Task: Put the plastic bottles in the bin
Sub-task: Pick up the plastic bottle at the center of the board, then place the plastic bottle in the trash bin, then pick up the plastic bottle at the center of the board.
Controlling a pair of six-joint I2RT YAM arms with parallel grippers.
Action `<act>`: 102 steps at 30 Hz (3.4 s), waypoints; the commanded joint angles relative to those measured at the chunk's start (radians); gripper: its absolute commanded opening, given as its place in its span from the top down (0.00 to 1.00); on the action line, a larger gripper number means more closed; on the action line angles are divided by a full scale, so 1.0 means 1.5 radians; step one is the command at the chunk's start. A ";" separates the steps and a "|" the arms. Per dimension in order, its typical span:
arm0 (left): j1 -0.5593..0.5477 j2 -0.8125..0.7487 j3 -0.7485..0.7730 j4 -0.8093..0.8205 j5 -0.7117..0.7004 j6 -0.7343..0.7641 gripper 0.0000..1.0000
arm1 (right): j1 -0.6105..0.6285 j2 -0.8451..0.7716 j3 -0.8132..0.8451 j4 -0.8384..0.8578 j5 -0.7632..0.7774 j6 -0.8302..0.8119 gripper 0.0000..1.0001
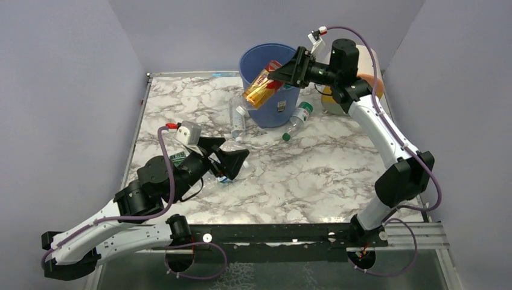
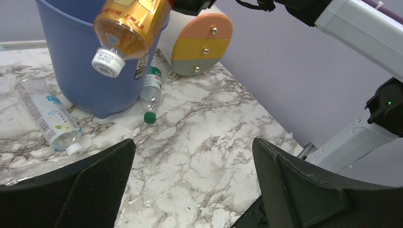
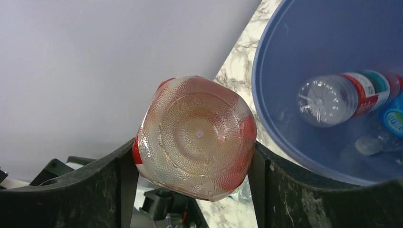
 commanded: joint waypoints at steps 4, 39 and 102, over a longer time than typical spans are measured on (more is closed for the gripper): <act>0.001 -0.026 -0.026 -0.016 -0.020 -0.013 0.01 | -0.033 0.055 0.077 0.039 0.016 0.002 0.38; 0.002 0.106 -0.040 0.022 0.038 -0.032 0.01 | -0.123 0.142 0.212 -0.036 0.234 -0.183 0.14; 0.168 0.874 0.188 0.344 0.131 0.221 0.23 | -0.123 -0.446 -0.414 -0.178 0.153 -0.137 0.01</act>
